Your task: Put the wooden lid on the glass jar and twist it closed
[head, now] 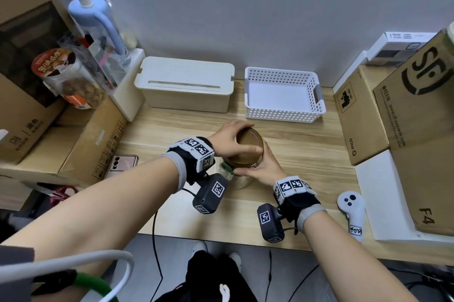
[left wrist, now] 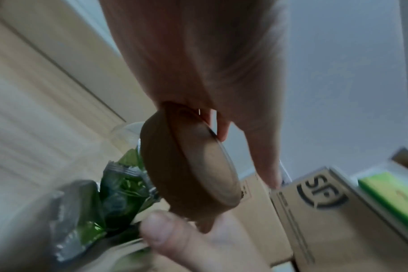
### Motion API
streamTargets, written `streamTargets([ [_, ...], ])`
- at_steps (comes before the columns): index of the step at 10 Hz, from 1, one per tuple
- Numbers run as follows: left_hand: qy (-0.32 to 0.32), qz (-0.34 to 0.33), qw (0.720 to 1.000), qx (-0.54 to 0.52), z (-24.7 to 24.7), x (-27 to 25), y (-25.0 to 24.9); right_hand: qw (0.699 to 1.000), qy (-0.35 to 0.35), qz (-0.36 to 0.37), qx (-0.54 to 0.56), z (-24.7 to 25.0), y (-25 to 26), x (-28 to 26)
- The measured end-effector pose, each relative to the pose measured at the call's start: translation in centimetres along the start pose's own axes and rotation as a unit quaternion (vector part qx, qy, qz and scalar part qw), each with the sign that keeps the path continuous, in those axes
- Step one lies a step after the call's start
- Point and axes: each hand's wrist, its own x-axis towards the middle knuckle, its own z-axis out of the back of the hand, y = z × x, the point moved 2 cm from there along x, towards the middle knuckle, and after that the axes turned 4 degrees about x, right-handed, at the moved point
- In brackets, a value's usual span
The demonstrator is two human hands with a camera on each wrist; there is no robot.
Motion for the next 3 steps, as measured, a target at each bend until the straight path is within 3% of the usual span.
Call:
streamTargets([
  [1, -0.047, 0.045, 0.986, -0.152, 0.0, -0.3, 0.2, 1.0, -0.004, 0.005, -0.029, 0.2, 0.5, -0.4],
  [3, -0.088, 0.142, 0.953, -0.252, -0.1, -3.0, 4.3, 0.994, 0.015, -0.032, -0.106, 1.5, 1.3, -1.9],
])
